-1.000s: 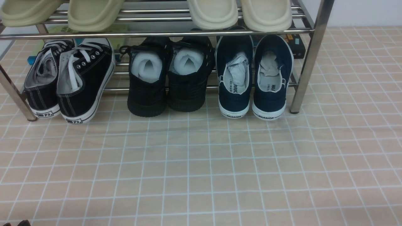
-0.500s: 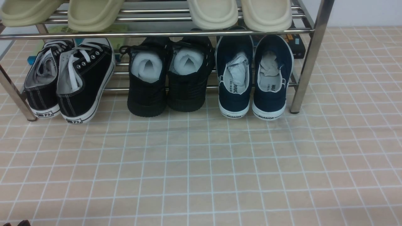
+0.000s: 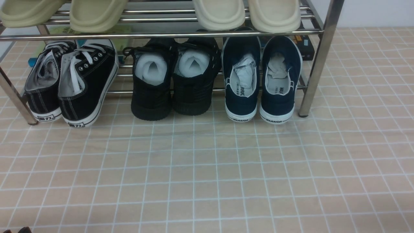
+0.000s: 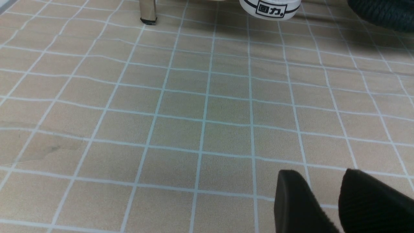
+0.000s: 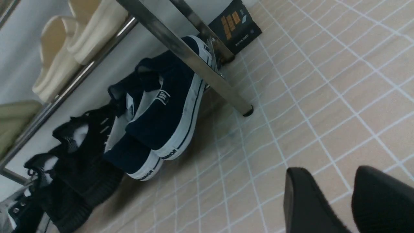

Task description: Take the shoes off the shelf from the light coffee tablecloth by hand.

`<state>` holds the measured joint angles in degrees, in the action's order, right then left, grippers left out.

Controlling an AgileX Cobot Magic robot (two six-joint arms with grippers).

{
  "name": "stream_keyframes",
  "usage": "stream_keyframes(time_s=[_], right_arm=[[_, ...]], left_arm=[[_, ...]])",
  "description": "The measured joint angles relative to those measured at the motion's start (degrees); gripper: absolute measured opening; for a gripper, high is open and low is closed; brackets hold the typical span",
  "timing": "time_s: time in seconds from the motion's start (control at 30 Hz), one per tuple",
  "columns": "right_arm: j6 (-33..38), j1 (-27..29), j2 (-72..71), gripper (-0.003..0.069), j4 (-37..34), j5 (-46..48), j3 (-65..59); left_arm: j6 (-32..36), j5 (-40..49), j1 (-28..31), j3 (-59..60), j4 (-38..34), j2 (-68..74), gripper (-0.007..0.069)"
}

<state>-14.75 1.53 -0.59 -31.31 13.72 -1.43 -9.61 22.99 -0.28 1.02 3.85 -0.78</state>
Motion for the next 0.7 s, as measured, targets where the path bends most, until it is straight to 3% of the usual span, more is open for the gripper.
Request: stream_keyframes(time_s=[0.27, 0.33, 0.37, 0.4, 0.43, 0.5, 0.57, 0.7], right_arm=[[0.97, -0.05, 0.0, 0.024, -9.93, 0.27, 1.91], [4.21, -0.05, 0.0, 0.0234, -10.87, 0.77, 4.98], [9.95, -0.05, 1.01, 0.0216, -11.06, 0.77, 9.1], [9.95, -0.05, 1.01, 0.0216, -11.06, 0.77, 9.1], [17.11, -0.05, 3.81, 0.0181, -10.89, 1.06, 14.29], [21.13, -0.05, 6.07, 0.0158, -10.32, 1.74, 17.18], [30.12, -0.05, 14.72, 0.0081, -8.71, 7.92, 24.95], [33.48, -0.05, 29.39, -0.0003, -7.14, 19.05, 32.08]], left_arm=[[0.0, 0.0, 0.0, 0.0, 0.0, 0.0, 0.024], [0.0, 0.0, 0.0, 0.0, 0.0, 0.0, 0.024], [0.0, 0.0, 0.0, 0.0, 0.0, 0.0, 0.0238], [0.0, 0.0, 0.0, 0.0, 0.0, 0.0, 0.0238], [0.0, 0.0, 0.0, 0.0, 0.0, 0.0, 0.0238], [0.0, 0.0, 0.0, 0.0, 0.0, 0.0, 0.0238], [0.0, 0.0, 0.0, 0.0, 0.0, 0.0, 0.0239], [0.0, 0.0, 0.0, 0.0, 0.0, 0.0, 0.0239]])
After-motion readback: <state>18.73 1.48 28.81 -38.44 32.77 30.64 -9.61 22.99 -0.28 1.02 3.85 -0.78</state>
